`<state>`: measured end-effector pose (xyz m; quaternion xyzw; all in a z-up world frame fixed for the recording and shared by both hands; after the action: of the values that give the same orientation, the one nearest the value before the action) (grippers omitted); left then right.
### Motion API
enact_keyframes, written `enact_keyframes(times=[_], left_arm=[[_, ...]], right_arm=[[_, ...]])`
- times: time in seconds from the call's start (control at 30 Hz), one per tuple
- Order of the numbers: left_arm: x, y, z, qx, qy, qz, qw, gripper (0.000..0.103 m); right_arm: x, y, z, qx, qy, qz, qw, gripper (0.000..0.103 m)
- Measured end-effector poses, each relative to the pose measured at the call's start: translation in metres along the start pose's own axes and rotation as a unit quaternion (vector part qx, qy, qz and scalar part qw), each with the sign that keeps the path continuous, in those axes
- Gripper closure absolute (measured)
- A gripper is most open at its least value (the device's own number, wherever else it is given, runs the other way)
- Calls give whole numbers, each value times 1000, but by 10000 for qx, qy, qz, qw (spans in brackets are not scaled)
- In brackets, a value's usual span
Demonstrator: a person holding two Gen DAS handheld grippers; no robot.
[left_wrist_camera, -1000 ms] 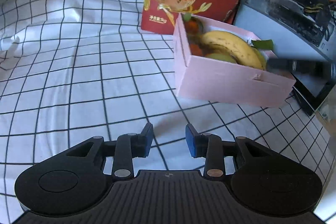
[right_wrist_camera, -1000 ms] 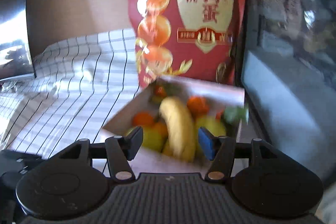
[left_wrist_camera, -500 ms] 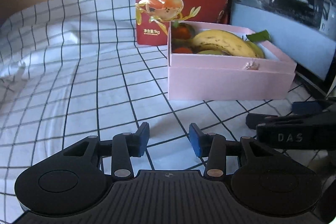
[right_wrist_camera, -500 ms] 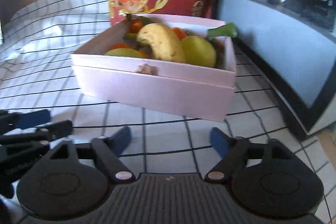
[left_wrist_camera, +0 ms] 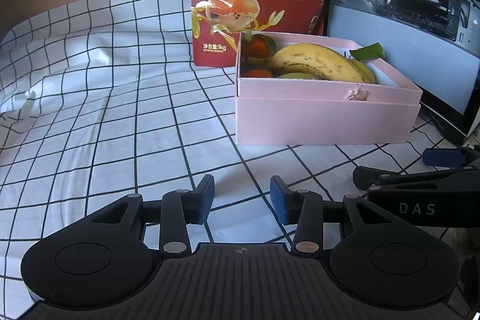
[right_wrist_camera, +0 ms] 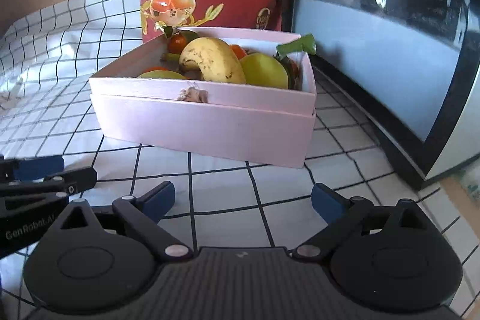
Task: Organize fruits
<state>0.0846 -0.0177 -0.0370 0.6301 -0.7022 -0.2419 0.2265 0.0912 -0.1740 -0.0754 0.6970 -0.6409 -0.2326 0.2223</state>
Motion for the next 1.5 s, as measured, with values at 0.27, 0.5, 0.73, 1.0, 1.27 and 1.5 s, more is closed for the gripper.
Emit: enact_keyframes(times=[0.27,0.5,0.73,1.0,1.27,1.5], left_arm=[[0,0,0,1,-4,4,10000,57],[0,0,0,1,-2,4,10000,57],[0,0,0,2,2,7,10000,57],[0,0,0,3,6,-1,10000,57],[0,0,0,3,11,-5,10000,57],[0,0,0,4,15,-7,10000,57]], right_arm=[[-3,-1,0,6,37,-47,10000,3],[-3,-1,0,8,36,-45,10000,3],[-3,-2,1,9,34,-44,10000,3],[-3,-2,1,10,34,-44,10000,3],[-3,-2,1,12,33,-44,10000,3],[-3,-1,1,12,32,-44,10000,3]])
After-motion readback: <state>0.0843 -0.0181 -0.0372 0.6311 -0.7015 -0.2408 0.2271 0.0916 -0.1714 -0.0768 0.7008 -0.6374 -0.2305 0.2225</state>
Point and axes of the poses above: each gripper's, at about its wrist camera, not at the fingertips, and y roughly against the way its jaws point, x to its right, z to its underside, the point moved 6 cm from there along -y, roughly the way its jaws point, and after that the axes turned 4 degrees about z, right-handed, at the moved point
